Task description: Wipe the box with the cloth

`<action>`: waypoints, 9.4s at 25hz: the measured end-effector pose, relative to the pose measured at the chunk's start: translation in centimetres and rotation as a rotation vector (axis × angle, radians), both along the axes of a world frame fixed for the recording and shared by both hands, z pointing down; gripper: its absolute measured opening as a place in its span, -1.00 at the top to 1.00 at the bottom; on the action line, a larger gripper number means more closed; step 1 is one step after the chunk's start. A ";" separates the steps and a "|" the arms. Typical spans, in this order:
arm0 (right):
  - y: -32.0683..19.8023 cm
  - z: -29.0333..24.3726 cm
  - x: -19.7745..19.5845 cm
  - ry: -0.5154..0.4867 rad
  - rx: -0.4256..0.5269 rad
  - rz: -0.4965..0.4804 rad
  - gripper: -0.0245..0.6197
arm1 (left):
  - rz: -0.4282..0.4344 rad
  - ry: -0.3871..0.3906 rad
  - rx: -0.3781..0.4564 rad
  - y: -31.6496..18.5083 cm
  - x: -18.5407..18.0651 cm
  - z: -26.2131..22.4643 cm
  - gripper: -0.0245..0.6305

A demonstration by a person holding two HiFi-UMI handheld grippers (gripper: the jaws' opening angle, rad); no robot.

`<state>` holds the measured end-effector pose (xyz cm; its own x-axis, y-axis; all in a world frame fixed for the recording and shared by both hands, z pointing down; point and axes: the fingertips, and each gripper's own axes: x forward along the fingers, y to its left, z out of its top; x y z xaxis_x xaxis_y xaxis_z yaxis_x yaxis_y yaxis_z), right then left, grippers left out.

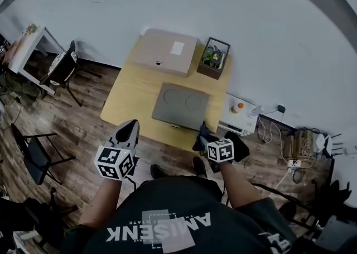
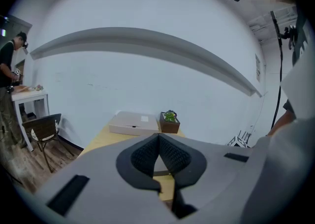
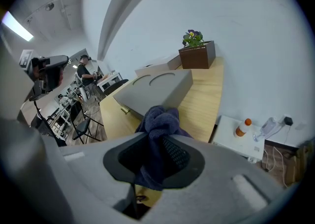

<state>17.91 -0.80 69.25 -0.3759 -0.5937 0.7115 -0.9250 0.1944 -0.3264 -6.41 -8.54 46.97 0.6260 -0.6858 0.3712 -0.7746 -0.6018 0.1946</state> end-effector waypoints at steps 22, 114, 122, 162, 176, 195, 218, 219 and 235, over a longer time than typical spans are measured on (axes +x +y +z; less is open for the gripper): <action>-3.2 -5.5 -13.2 -0.030 0.181 -0.110 0.69 | 0.027 0.013 0.021 -1.6 -5.8 0.5 0.92; 1.9 -0.5 0.8 0.029 0.049 0.458 0.68 | 0.204 0.034 -0.052 -0.6 -2.7 2.5 0.92; 1.1 -5.8 5.3 0.055 0.139 0.514 0.68 | 0.146 0.045 -0.023 -2.0 -3.0 1.7 0.92; -18.3 -4.3 6.3 0.274 0.153 -0.107 0.68 | -0.293 -0.032 0.001 -0.5 -4.8 -1.1 0.92; -12.1 -4.1 2.7 0.305 0.125 -0.220 0.69 | -0.176 -0.008 0.012 -0.2 -3.2 -1.2 0.92; -4.8 -4.9 -1.6 0.303 0.048 -0.289 0.69 | -0.033 0.037 0.018 -1.4 -0.3 -1.1 0.92; -23.1 -4.6 2.0 0.223 0.110 -0.322 0.68 | -0.359 -0.047 0.004 -0.8 -3.1 -1.1 0.92; -23.0 -4.2 1.7 0.218 0.104 -0.332 0.68 | -0.376 -0.052 0.000 -0.5 -3.2 -1.1 0.92; -19.3 -4.0 -0.9 0.215 0.087 -0.277 0.69 | -0.246 -0.033 0.012 -2.0 -3.2 -1.3 0.92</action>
<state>16.97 -20.08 65.27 -0.3779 -0.5518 0.7434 -0.8790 0.4660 -0.1009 -9.63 -10.53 45.65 0.4272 -0.8206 0.3798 -0.9040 -0.3963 0.1604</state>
